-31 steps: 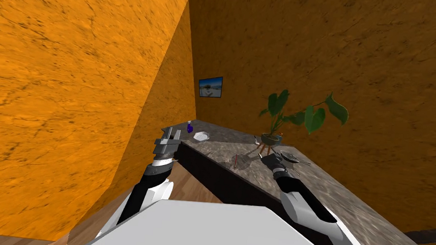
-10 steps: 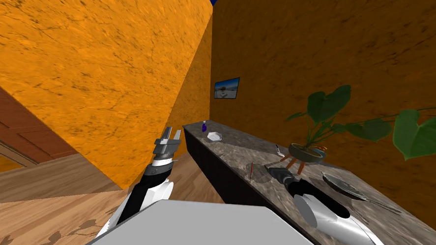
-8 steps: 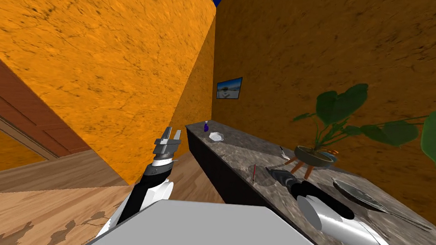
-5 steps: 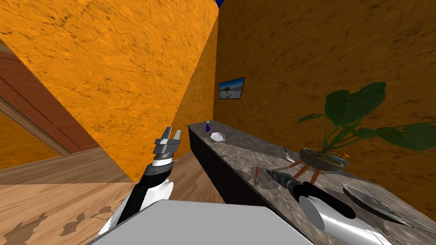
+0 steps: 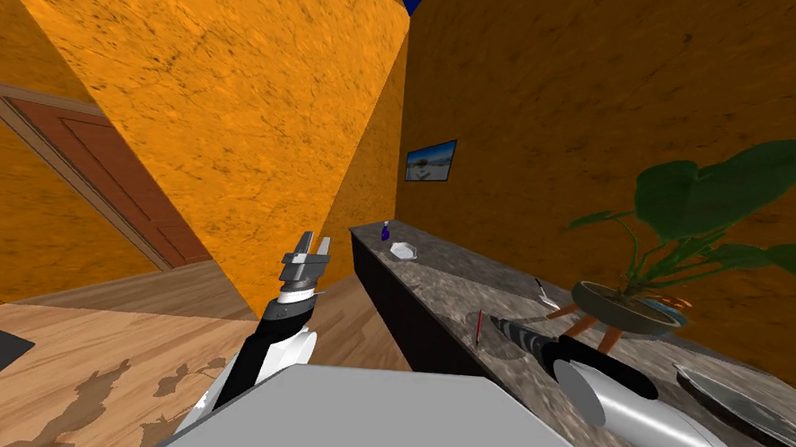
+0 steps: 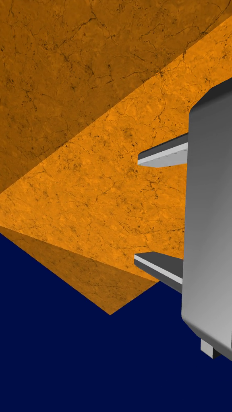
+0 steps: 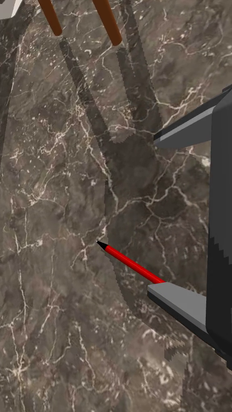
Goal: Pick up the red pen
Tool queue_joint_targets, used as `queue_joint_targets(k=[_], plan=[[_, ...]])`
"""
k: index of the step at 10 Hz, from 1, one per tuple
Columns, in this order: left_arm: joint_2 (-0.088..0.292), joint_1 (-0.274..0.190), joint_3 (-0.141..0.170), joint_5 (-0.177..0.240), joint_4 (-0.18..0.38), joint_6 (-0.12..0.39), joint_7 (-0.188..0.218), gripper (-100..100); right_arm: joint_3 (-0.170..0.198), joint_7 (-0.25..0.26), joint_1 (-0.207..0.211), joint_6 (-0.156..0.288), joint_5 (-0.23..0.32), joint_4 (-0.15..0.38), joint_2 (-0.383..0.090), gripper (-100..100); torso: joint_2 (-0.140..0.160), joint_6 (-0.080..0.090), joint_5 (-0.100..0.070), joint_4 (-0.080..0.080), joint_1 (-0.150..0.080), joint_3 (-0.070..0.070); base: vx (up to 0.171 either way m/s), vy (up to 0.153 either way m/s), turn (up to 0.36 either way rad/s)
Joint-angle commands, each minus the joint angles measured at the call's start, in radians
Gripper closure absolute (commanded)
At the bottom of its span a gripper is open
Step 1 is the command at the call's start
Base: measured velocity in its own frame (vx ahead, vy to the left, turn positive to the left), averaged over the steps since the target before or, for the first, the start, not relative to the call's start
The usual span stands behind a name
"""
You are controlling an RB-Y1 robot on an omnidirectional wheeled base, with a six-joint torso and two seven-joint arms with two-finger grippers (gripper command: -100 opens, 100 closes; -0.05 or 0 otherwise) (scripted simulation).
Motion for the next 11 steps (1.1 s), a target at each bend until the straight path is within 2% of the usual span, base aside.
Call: queue_joint_targets(k=[1, 2, 3, 4, 5, 6, 7, 10, 11], plan=[[0.0, 0.0, 0.0, 0.0, 0.0, 0.0, 0.0, 0, -0.02, -0.05, -0.002, 0.05, -0.022, 0.01, -0.002, -100, 0.0, 0.0, 0.0, 0.0, 0.0, 0.0, 0.014, 0.014, 0.233], [0.0, 0.0, 0.0, 0.0, 0.0, 0.0, 0.0, 0, -0.02, -0.08, -0.002, 0.081, -0.022, 0.01, -0.002, -100, 0.0, -0.001, 0.0, 0.0, 0.0, 0.0, 0.013, 0.008, 0.1], [0.0, 0.0, 0.0, 0.0, 0.0, 0.0, 0.0, 0, -0.02, -0.088, -0.002, 0.095, -0.022, 0.01, -0.002, -100, 0.0, 0.0, 0.0, 0.0, 0.0, 0.0, 0.006, 0.004, -0.026], [0.0, 0.0, 0.0, 0.0, 0.0, 0.0, 0.0, 0, -0.038, -0.129, -0.002, 0.131, -0.043, 0.012, -0.005, -100, 0.0, 0.0, 0.0, 0.0, 0.0, 0.0, 0.009, 0.013, 0.209], [0.0, 0.0, 0.0, 0.0, 0.0, 0.0, 0.0, 0, -0.038, -0.152, -0.002, 0.157, -0.043, 0.012, -0.005, -100, 0.0, -0.001, 0.0, 0.0, 0.0, 0.0, 0.01, 0.005, 0.107], [0.0, 0.0, 0.0, 0.0, 0.0, 0.0, 0.0, 0, -0.038, -0.152, -0.002, 0.166, -0.043, 0.012, -0.005, -100, 0.0, 0.0, 0.0, 0.0, 0.0, 0.0, 0.005, 0.001, -0.018], [0.0, 0.0, 0.0, 0.0, 0.0, 0.0, 0.0, 0, -0.055, -0.199, -0.002, 0.208, -0.062, 0.014, -0.007, -100, 0.0, 0.0, 0.0, 0.0, 0.0, 0.0, 0.007, 0.011, 0.215], [0.0, 0.0, 0.0, 0.0, 0.0, 0.0, 0.0, 0, -0.072, -0.272, -0.003, 0.29, -0.081, 0.016, -0.009, -100, 0.0, 0.0, 0.0, 0.0, 0.0, 0.0, 0.013, 0.005, 0.118], [0.0, 0.0, 0.0, 0.0, 0.0, 0.0, 0.0, 0, -0.072, -0.272, -0.003, 0.306, -0.081, 0.016, -0.009, -100, 0.0, 0.0, 0.0, 0.0, 0.0, 0.0, 0.007, -0.001, -0.007]])
